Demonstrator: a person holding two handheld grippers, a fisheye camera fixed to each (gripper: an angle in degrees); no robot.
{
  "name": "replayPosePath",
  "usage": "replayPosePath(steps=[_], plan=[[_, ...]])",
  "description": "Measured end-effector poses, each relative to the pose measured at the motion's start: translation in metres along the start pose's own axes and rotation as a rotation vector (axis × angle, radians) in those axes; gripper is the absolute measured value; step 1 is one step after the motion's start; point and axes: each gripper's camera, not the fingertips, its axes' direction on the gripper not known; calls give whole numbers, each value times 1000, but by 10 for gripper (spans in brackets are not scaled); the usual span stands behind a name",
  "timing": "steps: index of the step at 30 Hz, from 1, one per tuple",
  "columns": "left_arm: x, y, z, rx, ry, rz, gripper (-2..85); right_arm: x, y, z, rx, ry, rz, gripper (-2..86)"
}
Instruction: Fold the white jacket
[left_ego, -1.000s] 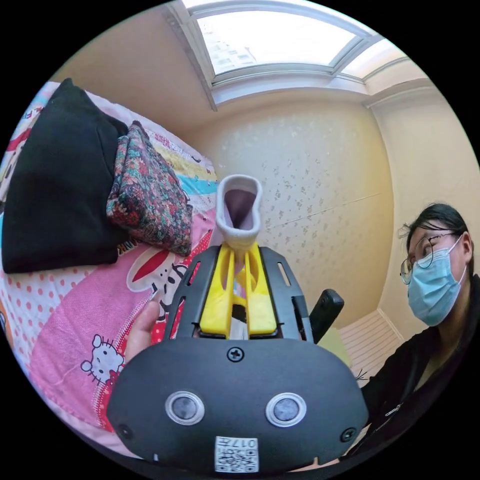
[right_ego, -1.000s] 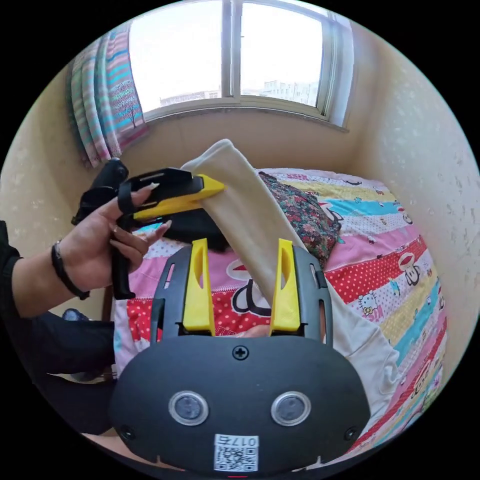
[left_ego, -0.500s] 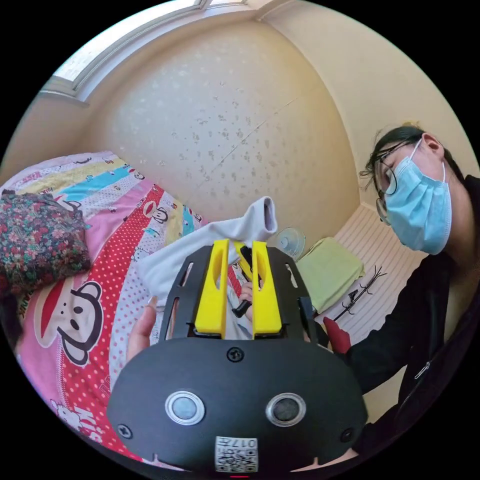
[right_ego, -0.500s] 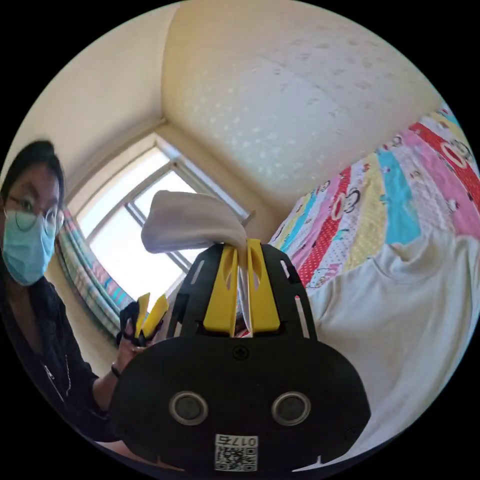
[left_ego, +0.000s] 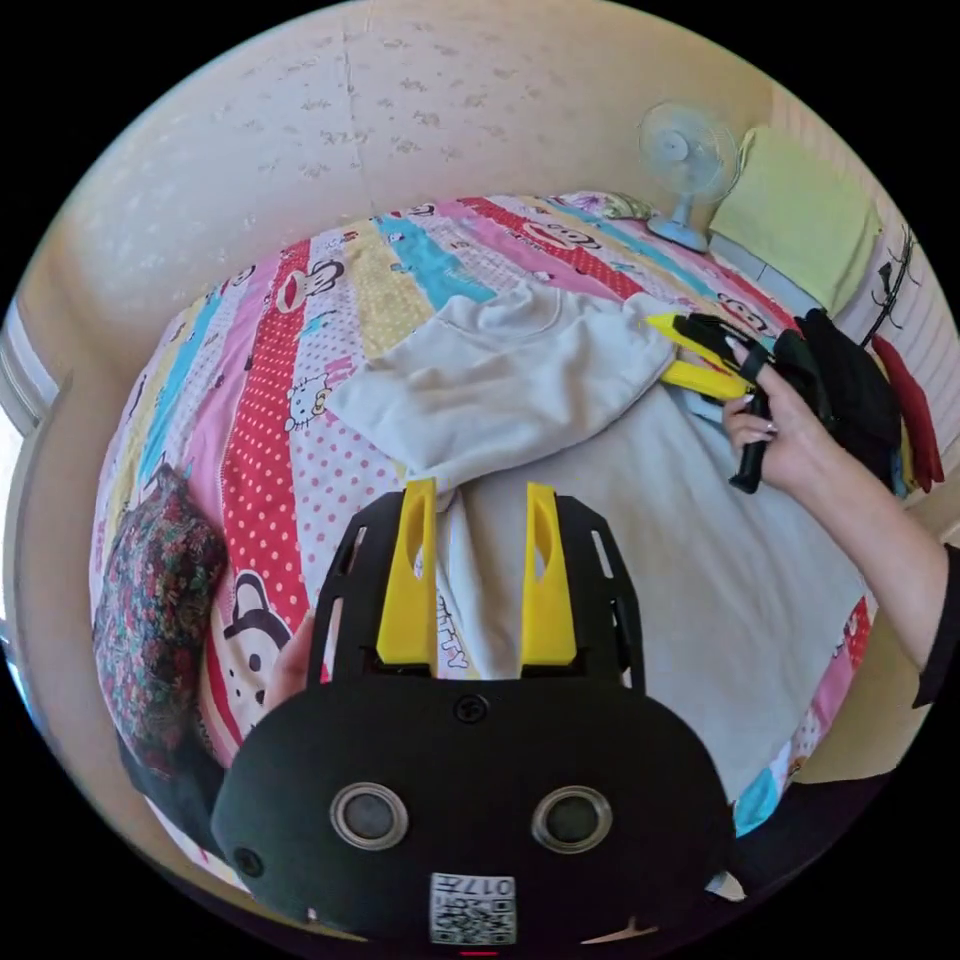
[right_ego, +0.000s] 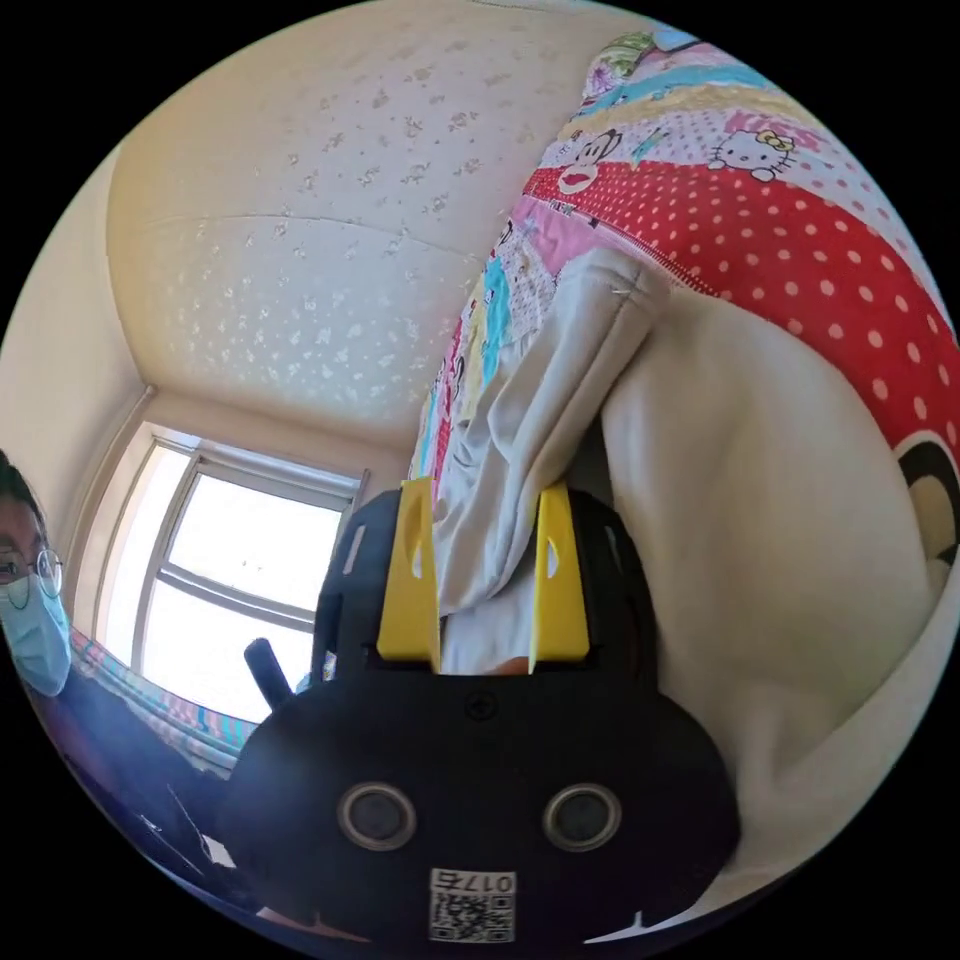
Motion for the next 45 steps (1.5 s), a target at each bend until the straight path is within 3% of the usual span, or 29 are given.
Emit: replayPosePath(steps=[3,5,9,11,15,16,19,21,24,29,32,36,42,45], plan=[[8,-13,25,-54,-96,19,85,-18,7,-23,20,-33,48,146],[7,-16,25,7,-137,-32,61,-37,15,-40,63,43,45,147],[7,-16,32,-27,-162,-62,16,-109,17,-57,134,163,-195,135],[11,-9,28,-53,-251,-94,0,-142,7,-32,35,136,-340,132],[14,4,25,-45,-282,-148,-8,-204,-7,88,-391,62,-565,151],[3,9,30,-123,-361,-256,-8,-218,-5,125,-491,22,-608,153],[-34,34,18,-56,-162,-490,-5,-247,15,215,-644,131,-734,162],[-48,45,10,16,-22,-535,2,-256,32,271,-779,234,-810,161],[-57,51,5,141,171,-443,72,-263,52,325,-913,180,-799,134],[-69,33,24,107,144,-217,108,-263,91,374,-1030,295,-833,104],[-85,25,50,2,209,-209,96,-263,106,385,-1000,360,-835,57],[-105,30,57,1,283,-254,41,-276,109,385,-918,347,-776,32],[-124,53,28,120,227,-339,29,-299,114,381,-633,226,-650,17],[-142,64,51,47,254,-438,28,-275,137,422,-601,323,-623,13]])
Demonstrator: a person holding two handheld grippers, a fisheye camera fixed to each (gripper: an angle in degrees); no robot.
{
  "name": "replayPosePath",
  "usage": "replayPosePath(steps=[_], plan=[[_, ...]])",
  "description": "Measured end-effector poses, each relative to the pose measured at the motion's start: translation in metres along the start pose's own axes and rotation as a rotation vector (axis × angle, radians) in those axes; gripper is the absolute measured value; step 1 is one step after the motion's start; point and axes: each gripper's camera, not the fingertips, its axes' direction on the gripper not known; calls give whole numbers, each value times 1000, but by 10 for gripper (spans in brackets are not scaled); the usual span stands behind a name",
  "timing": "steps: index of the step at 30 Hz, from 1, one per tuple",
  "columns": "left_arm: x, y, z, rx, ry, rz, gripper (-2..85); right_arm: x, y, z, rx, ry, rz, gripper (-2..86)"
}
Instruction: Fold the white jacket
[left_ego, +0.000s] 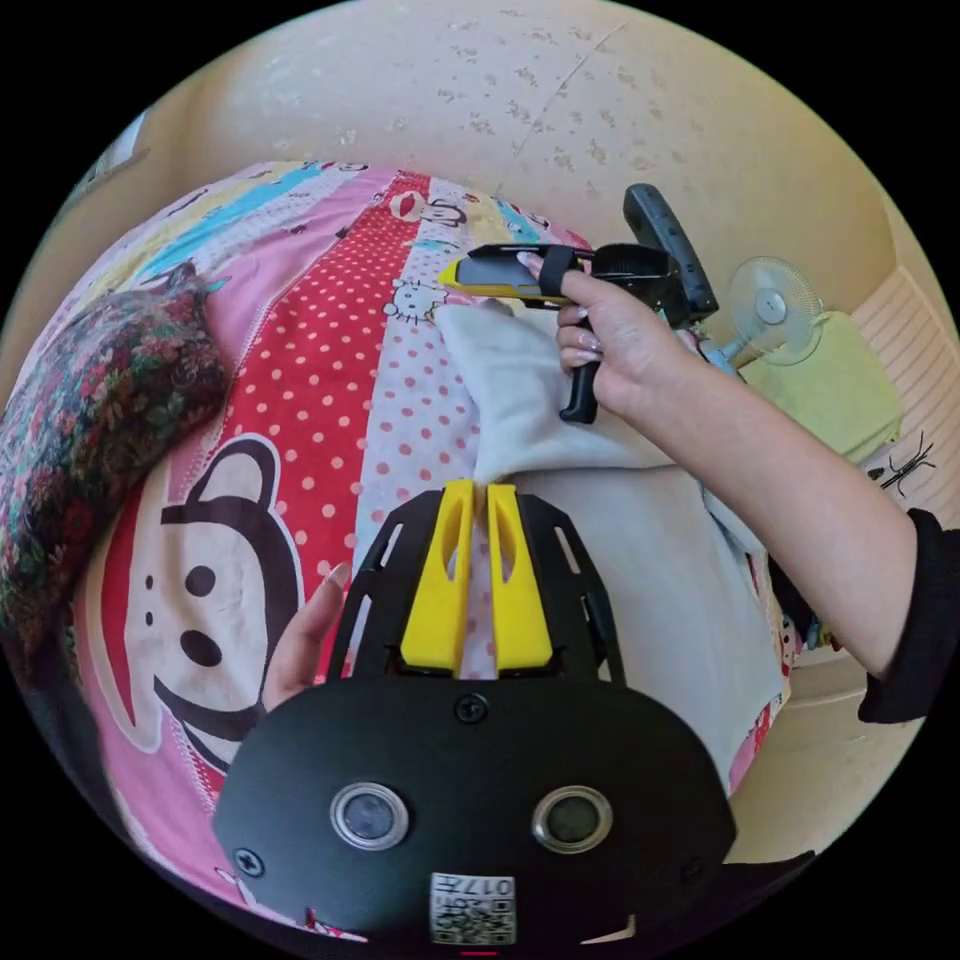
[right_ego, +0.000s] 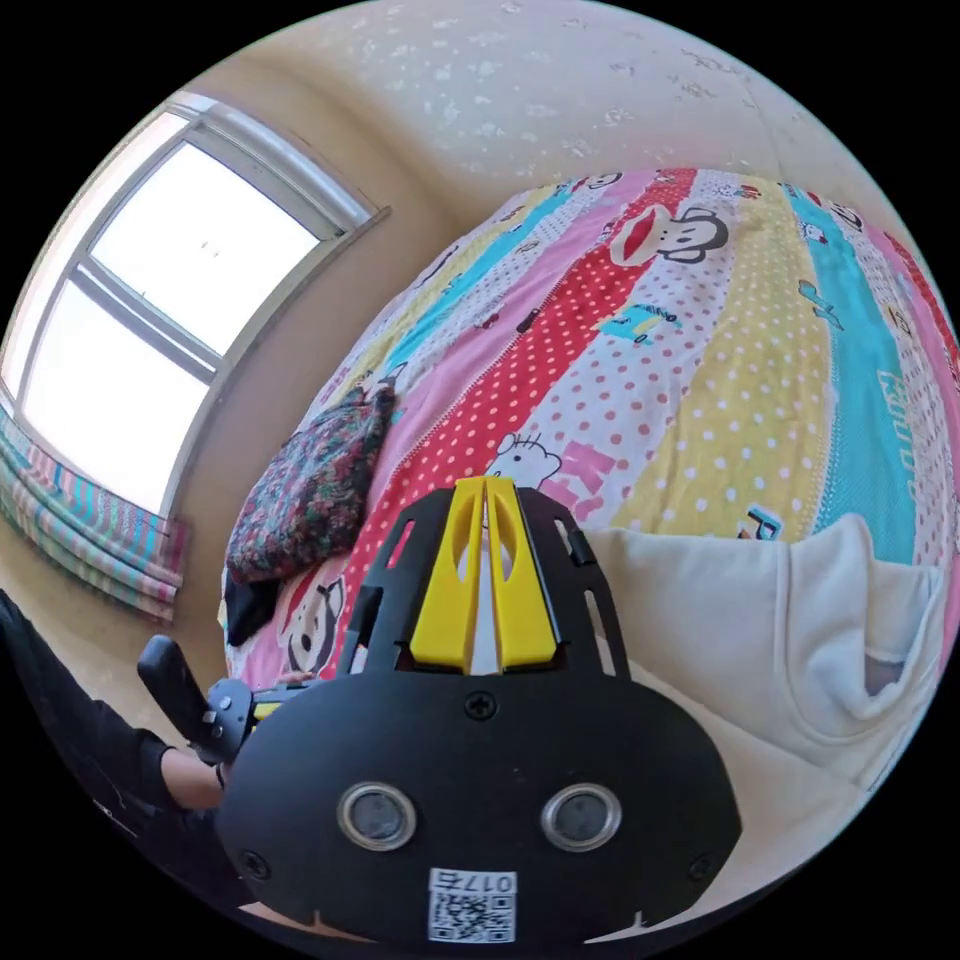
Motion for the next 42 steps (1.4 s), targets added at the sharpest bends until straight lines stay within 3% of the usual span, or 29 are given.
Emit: replayPosePath(steps=[3,8,11,13,14,16,17,18,22,25,28,30,34,42], plan=[[-33,8,12,-6,109,-115,29,13,3,25,4,-89,112,14],[-57,17,10,6,211,-100,39,-13,33,-40,190,-142,58,19],[-77,27,-2,23,273,-147,41,-36,77,-100,253,155,55,14],[-86,32,-15,68,300,-142,41,-50,115,-130,289,560,75,9],[-90,34,-24,97,301,-128,41,-51,124,-132,296,658,80,8],[-89,34,-33,133,310,-86,39,-28,142,-111,170,925,111,6],[-84,31,-35,148,323,-42,34,-14,142,-99,91,947,147,6],[-81,29,-35,149,328,-18,32,20,142,-70,-125,879,230,6],[-45,18,-12,63,365,143,2,26,130,-67,-104,757,340,6],[-15,19,-6,107,458,205,-4,13,125,-86,-144,618,370,7],[20,27,7,76,514,251,-8,-50,154,-140,100,547,190,8],[39,39,25,34,529,256,-9,-74,180,-174,163,538,211,9],[65,92,101,-218,483,255,-10,-100,245,-242,64,724,231,19],[45,93,129,-223,607,196,-10,-69,289,-291,-276,845,171,71]])
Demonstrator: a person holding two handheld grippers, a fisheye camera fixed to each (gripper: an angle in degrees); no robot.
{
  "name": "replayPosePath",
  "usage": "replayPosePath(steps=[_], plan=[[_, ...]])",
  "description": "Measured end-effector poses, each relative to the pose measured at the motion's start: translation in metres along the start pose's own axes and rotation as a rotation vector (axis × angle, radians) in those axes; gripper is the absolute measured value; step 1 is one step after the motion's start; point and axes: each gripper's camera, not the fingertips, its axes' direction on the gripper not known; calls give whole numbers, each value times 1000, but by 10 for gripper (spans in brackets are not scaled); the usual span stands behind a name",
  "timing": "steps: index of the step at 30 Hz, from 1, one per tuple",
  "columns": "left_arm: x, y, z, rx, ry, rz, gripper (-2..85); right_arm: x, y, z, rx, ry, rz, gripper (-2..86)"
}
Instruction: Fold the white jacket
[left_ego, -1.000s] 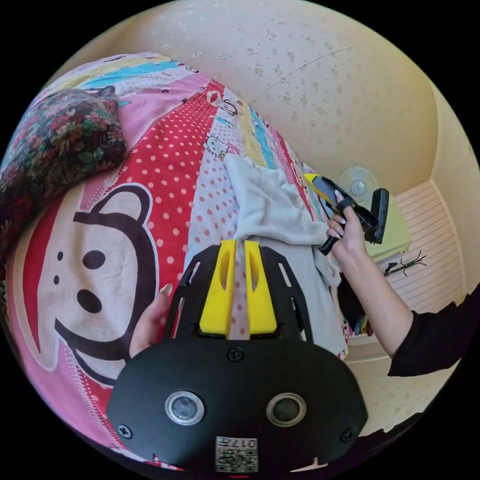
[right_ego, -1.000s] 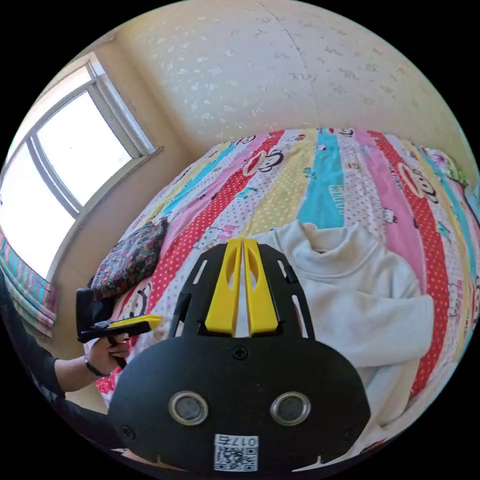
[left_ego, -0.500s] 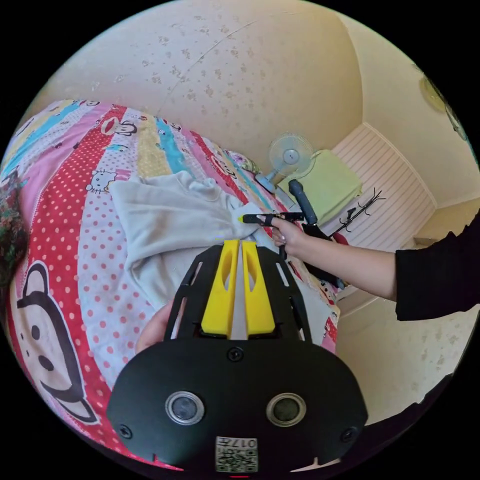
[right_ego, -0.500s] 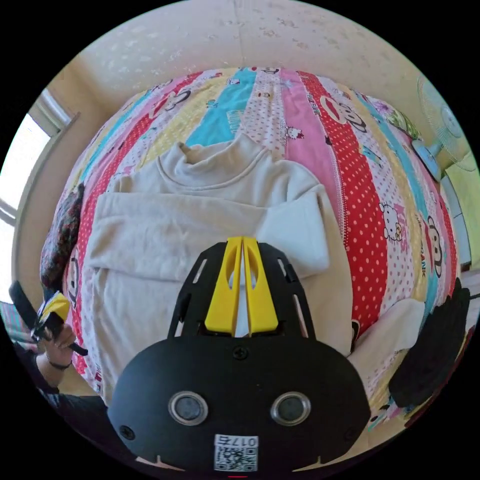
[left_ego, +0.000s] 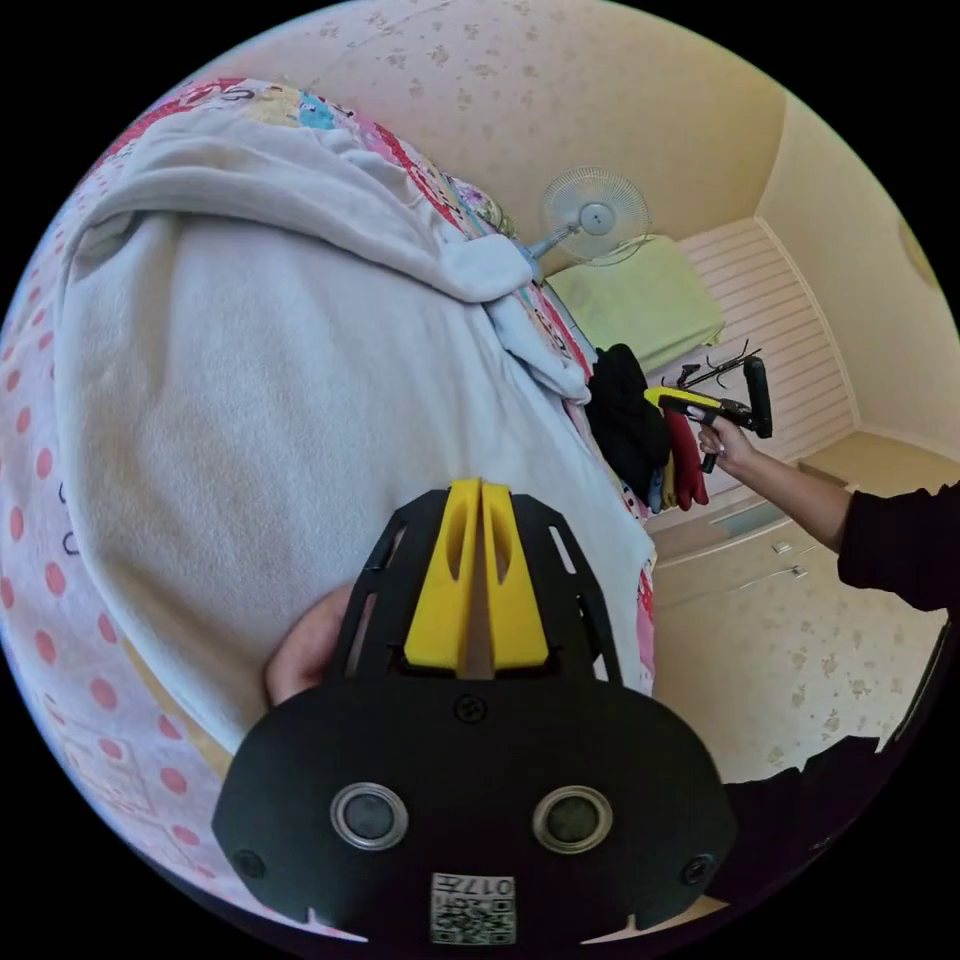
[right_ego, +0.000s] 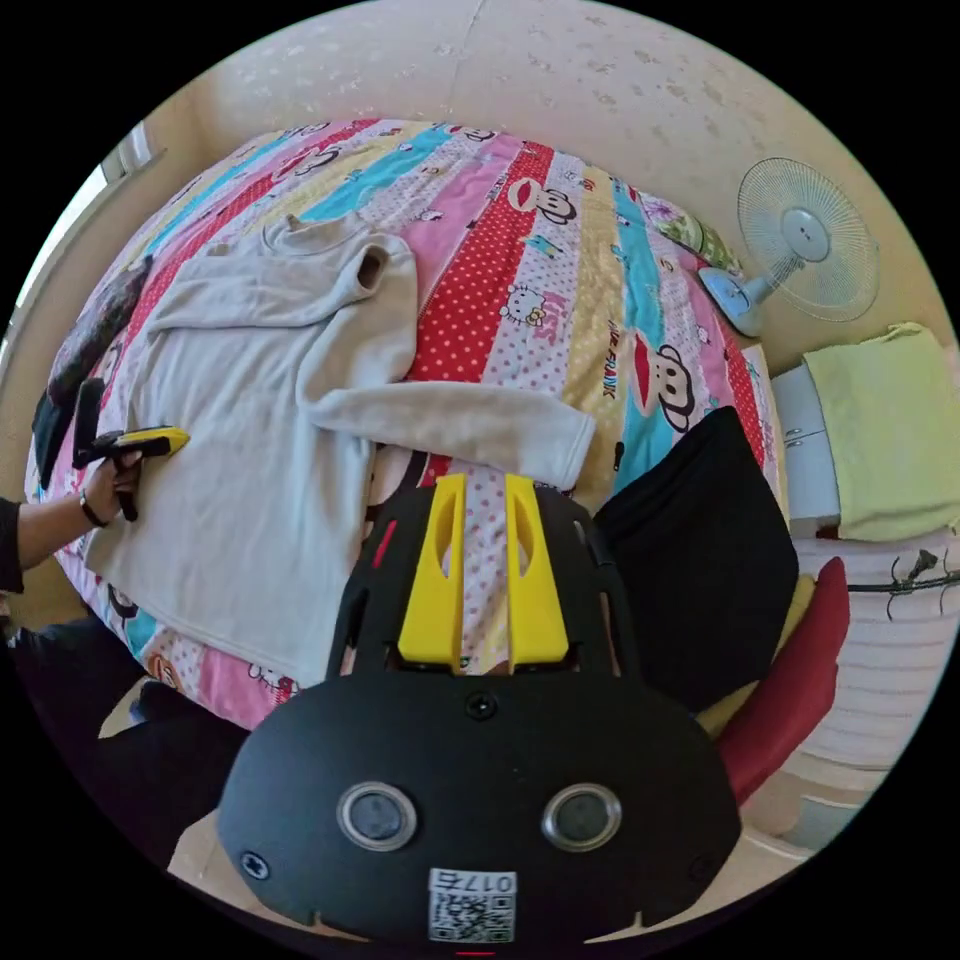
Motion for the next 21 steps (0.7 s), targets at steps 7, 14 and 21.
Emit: replayPosePath(steps=[7,14,21], plan=[[3,-4,10,-4,-54,10,-10,-38,-52,93,-275,296,-587,94],[-1,-8,18,-7,-52,-11,-10,-55,-69,164,-515,585,-931,57],[-1,-11,22,-6,-56,-28,-10,13,-128,63,-409,453,-786,35]])
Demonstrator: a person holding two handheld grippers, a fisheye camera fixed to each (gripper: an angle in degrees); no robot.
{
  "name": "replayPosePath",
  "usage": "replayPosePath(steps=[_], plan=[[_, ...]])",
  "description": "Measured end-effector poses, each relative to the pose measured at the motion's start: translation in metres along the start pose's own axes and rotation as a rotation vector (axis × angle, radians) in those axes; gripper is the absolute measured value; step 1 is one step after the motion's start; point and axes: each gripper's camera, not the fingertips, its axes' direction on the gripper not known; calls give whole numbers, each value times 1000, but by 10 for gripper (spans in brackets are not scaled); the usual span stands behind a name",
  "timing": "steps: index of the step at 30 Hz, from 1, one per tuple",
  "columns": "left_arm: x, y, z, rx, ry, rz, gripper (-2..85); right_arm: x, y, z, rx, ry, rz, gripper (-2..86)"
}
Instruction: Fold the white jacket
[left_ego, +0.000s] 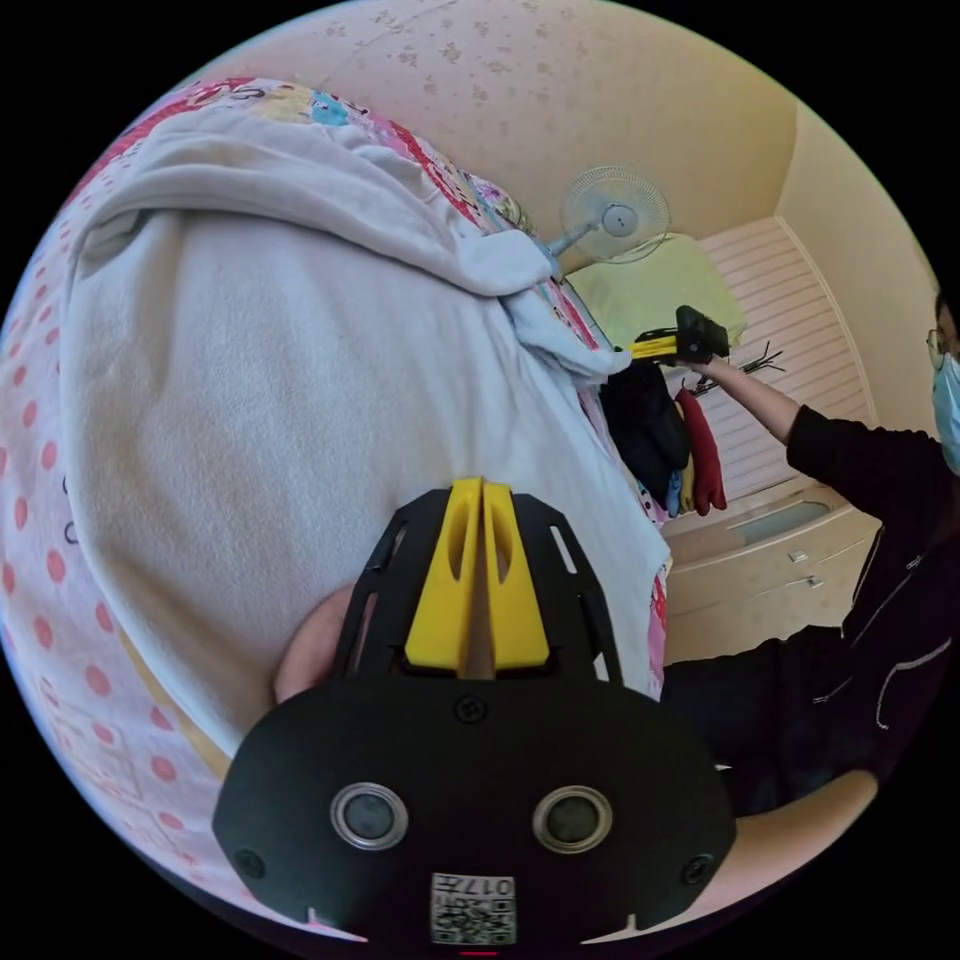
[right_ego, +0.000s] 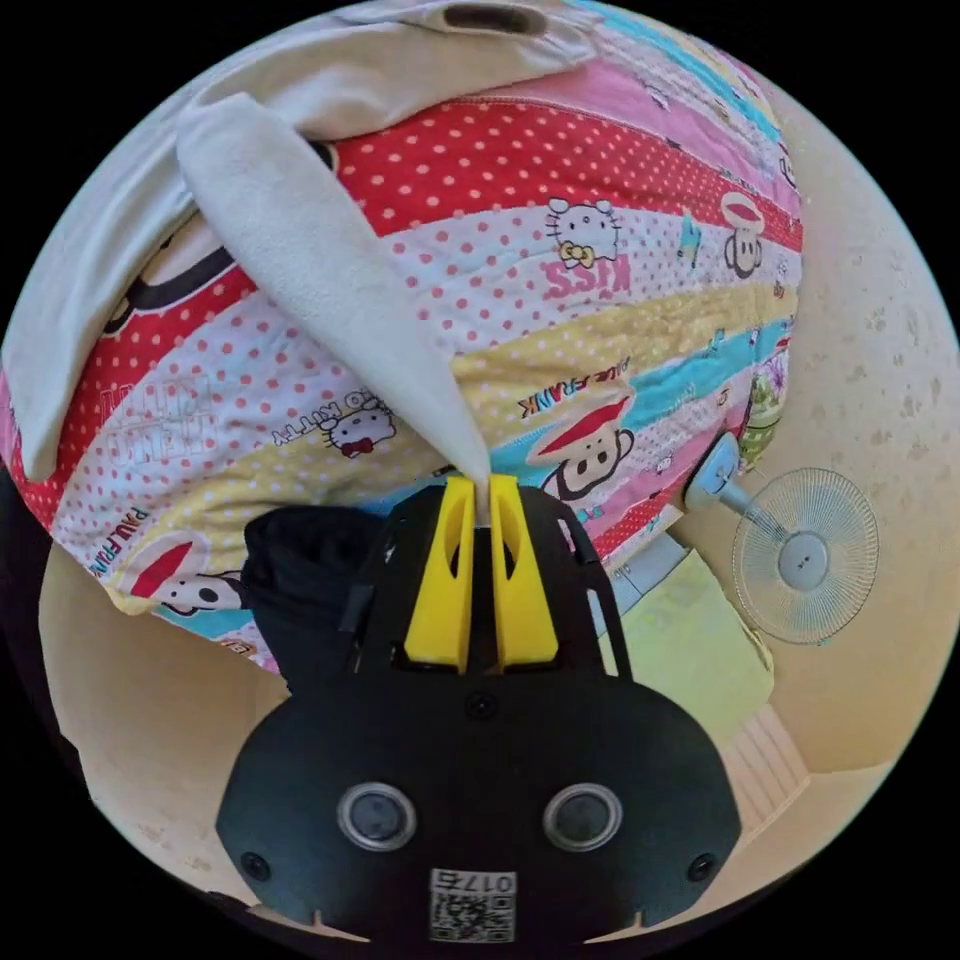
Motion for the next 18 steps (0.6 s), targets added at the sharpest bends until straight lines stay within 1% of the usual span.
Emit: replayPosePath(steps=[4,7,8,10,11,13,14,16,17,18], plan=[[0,-1,2,2,-7,-14,-9,83,67,-15,3,-12,193,33],[-2,-2,3,3,3,-22,-8,105,97,4,-57,9,287,34],[-4,-2,3,4,12,-26,-8,108,101,13,-69,-9,303,34],[-7,-2,4,5,29,-33,-8,111,101,53,-121,-165,333,34],[-8,-2,4,6,39,-37,-8,111,99,61,-138,-167,344,34],[-9,-2,4,6,45,-40,-9,107,87,63,-109,-5,370,35],[-9,-2,4,6,42,-40,-8,105,83,58,-95,44,378,36],[-10,-3,4,6,44,-43,-8,94,69,28,-23,304,400,36],[-11,-2,4,6,48,-46,-8,91,66,19,3,381,400,37],[-11,-2,4,6,50,-47,-8,82,61,1,68,553,391,37]])
